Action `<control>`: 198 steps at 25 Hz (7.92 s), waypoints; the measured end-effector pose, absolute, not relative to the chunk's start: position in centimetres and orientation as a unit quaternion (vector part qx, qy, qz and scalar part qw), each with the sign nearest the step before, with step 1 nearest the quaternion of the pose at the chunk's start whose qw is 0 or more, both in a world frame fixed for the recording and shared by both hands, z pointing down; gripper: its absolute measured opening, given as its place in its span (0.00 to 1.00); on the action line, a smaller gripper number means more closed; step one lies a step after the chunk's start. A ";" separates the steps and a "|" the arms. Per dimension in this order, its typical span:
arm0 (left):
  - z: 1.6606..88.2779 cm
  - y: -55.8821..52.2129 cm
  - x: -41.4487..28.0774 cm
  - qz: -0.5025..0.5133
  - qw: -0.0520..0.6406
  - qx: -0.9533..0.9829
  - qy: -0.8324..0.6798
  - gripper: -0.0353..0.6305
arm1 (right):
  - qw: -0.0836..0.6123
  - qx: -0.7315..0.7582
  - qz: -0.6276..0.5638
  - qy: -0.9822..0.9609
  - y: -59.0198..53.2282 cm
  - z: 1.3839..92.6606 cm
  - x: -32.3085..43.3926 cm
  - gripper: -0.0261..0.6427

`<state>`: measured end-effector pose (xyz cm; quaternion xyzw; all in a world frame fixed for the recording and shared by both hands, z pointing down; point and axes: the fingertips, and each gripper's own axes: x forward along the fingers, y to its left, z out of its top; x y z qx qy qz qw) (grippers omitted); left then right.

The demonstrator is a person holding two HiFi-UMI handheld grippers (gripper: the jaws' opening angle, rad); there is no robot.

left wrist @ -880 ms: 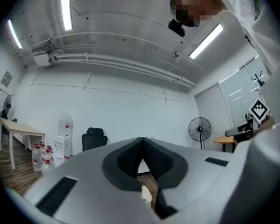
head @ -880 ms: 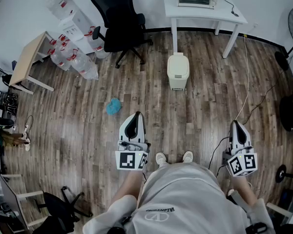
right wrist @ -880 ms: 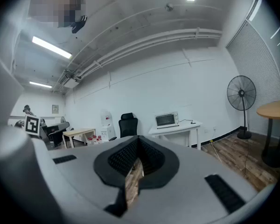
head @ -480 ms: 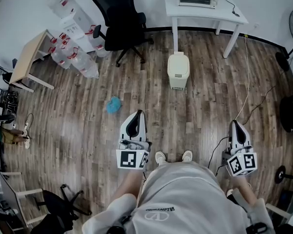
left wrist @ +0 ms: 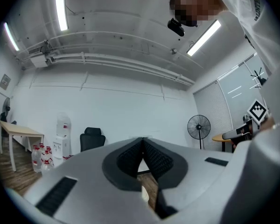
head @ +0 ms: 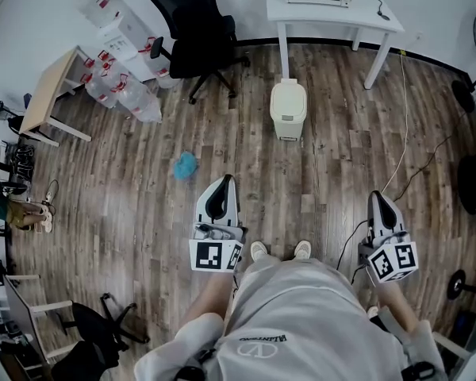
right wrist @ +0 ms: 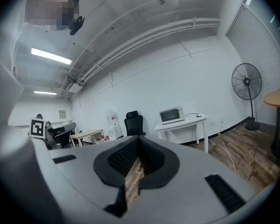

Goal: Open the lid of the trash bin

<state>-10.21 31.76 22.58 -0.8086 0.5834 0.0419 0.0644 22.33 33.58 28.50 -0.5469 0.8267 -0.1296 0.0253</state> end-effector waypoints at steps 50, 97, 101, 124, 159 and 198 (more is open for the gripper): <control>29.7 -2.5 -11.8 0.028 -0.020 -0.888 0.458 0.05 | -0.040 -0.548 -0.184 0.815 2.6 33.9 8.7 0.06; 72.0 -28.9 -4.6 -0.108 -0.208 -0.843 0.485 0.05 | -0.236 -0.391 -0.384 0.802 -27.1 80.6 2.9 0.06; 76.7 -29.7 -3.6 -0.124 -0.193 -0.857 0.462 0.05 | -0.260 -0.380 -0.384 0.800 -27.2 85.3 2.4 0.06; 84.5 -28.0 -3.5 -0.130 -0.230 -0.850 0.456 0.05 | -0.345 -0.358 -0.404 0.768 -25.5 96.2 0.5 0.07; 84.8 -29.6 -3.9 -0.121 -0.231 -0.842 0.473 0.05 | -0.289 -0.420 -0.398 0.763 -26.3 95.5 1.7 0.06; 51.9 -32.3 -2.2 -0.057 -0.116 -0.859 0.496 0.05 | -0.069 -0.542 -0.261 0.796 -30.5 53.7 13.0 0.06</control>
